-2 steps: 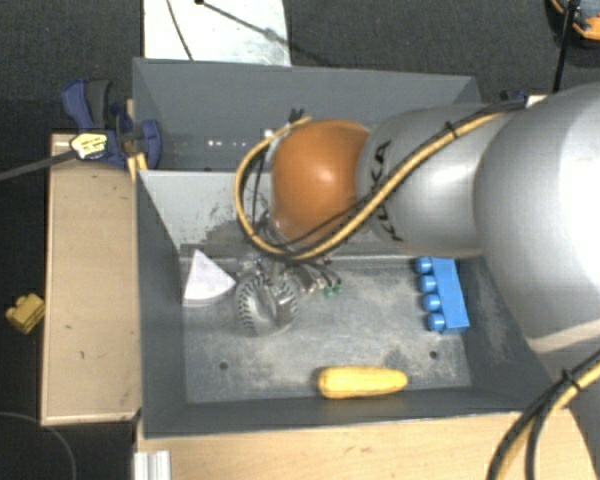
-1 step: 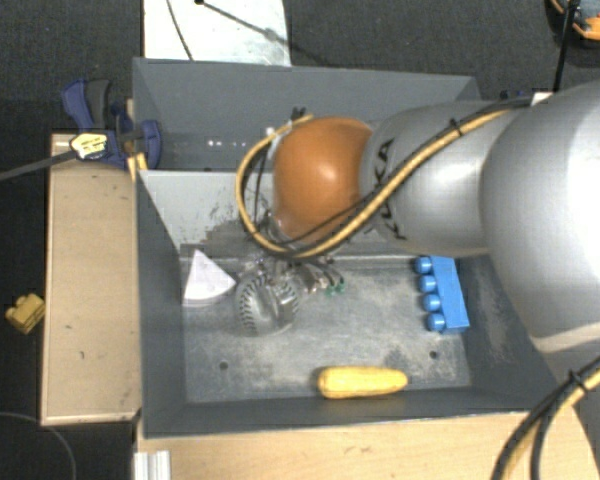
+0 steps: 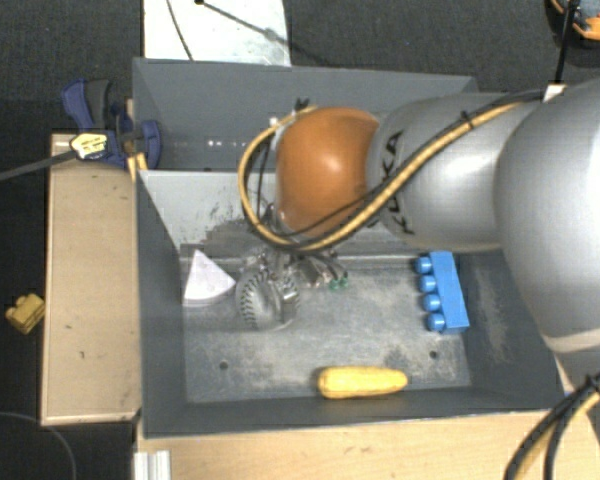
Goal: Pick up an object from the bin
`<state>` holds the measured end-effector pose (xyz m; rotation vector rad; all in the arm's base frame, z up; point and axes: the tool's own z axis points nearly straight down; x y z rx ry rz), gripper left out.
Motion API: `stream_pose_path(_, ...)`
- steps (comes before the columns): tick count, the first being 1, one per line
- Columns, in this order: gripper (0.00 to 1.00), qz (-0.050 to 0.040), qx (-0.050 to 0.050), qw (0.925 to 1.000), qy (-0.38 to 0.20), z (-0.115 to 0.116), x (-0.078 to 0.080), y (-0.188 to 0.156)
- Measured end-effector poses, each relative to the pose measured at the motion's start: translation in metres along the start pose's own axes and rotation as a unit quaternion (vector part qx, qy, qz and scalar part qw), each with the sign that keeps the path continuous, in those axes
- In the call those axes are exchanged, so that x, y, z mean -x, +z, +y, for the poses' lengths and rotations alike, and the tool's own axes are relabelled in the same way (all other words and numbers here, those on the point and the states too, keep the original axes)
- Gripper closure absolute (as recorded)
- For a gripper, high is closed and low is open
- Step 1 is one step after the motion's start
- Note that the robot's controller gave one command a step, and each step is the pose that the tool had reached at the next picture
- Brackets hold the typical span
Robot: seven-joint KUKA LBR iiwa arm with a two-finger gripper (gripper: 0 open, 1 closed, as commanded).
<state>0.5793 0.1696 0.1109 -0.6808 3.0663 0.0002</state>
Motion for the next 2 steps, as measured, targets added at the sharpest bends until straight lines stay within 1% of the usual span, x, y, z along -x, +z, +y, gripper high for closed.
stream_pose_path(2, 1.0, -0.0005, 0.0, 1.0, 0.001, 0.0, 0.001, -0.032)
